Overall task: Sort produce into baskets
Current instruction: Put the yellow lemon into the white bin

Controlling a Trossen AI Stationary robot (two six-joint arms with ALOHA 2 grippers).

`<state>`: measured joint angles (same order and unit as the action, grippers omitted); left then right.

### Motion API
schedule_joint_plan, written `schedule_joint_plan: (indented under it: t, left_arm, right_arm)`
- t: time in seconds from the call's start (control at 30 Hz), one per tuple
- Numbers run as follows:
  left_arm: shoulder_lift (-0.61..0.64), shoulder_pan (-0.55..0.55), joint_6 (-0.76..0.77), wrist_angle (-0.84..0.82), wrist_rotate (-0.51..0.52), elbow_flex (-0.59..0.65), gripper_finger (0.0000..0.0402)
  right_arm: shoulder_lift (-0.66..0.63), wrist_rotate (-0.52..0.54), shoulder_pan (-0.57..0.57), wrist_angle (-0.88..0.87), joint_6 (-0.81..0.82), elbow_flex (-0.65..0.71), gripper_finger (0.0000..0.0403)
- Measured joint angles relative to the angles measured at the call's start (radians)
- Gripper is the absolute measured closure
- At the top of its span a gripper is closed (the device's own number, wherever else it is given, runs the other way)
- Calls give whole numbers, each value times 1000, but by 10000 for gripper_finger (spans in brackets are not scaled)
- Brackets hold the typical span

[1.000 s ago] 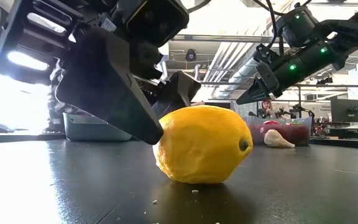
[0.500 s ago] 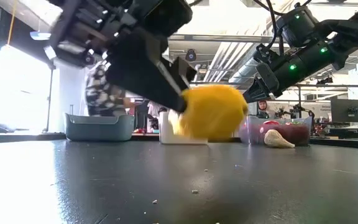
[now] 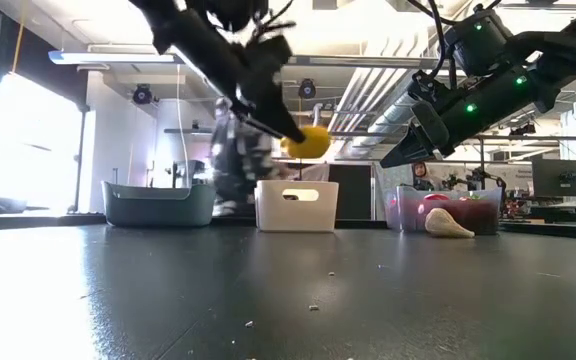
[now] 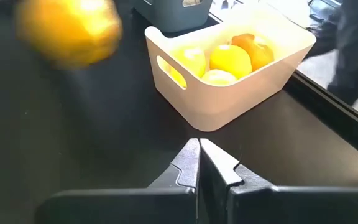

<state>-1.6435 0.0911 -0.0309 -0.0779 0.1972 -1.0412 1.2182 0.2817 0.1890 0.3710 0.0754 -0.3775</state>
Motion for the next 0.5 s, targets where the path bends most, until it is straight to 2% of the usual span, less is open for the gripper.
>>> schedule_joint_plan:
  t: [0.2, 0.3, 0.5]
  left_arm:
    - [-30, 232, -44, 63, 13, 0, 286]
    - [-74, 322, -98, 69, -51, -45, 286]
    - [-192, 425, -337, -122, -174, -229, 286]
  right_arm:
    - [0, -1, 0, -6, 13, 0, 403]
    - [0, 0, 0, -8, 14, 0, 403]
    - [0, 23, 1, -2, 15, 0, 403]
